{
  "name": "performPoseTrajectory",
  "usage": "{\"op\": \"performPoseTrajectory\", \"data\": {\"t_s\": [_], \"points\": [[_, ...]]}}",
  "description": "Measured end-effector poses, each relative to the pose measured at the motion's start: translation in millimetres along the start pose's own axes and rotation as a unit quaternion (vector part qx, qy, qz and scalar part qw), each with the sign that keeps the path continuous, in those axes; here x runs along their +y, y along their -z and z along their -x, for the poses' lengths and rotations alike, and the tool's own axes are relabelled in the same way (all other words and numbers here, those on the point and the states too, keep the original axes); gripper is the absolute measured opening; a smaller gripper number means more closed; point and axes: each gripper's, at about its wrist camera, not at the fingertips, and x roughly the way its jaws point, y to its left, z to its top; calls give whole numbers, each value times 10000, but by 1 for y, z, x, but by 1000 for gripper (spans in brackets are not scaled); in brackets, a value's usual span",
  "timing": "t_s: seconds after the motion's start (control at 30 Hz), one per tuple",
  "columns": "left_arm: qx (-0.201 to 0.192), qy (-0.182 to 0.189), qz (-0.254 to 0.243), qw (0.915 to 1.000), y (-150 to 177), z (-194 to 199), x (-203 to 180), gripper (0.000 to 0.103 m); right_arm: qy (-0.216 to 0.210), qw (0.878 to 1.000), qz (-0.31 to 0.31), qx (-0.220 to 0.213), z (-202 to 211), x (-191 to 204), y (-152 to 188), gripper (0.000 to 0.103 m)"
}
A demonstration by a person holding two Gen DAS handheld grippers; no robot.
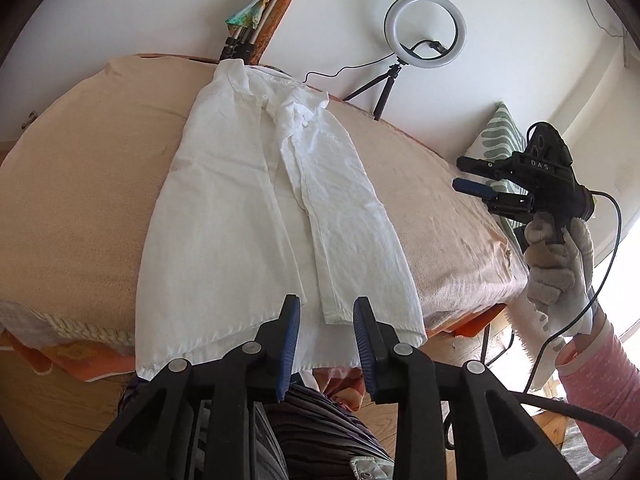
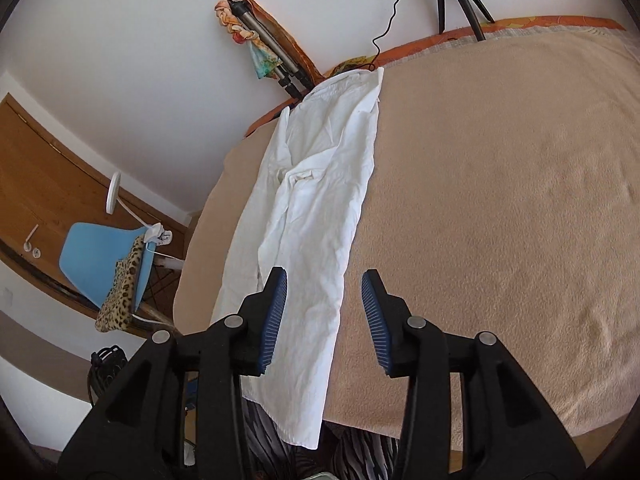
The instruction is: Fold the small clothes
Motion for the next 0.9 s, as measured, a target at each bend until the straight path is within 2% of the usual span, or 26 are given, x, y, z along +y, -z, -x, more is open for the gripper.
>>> {"op": "performPoseTrajectory", "data": {"t_s": [0.17,0.27,0.33,0.47,0.6,0.9], "points": [[-19,-149,158,9998,-6,2,14,27,-90,9979,-245,594,-42,-14,59,41],[-23,-139,145,9998,-16,-1,13,28,-74,9966,-24,818,-59,-5,73,42],[-65,-110,53,9999,-24,-4,8,29,72,9963,340,789,-60,7,70,41],[-139,1,-141,9998,-43,-20,-9,30,243,9947,844,536,-51,21,41,41],[-102,121,-355,9992,-58,-46,-33,30,441,9914,1215,210,-46,21,-4,41],[366,279,-894,9949,-66,-112,-66,30,518,9928,1071,-116,-87,-18,-127,42]]}}
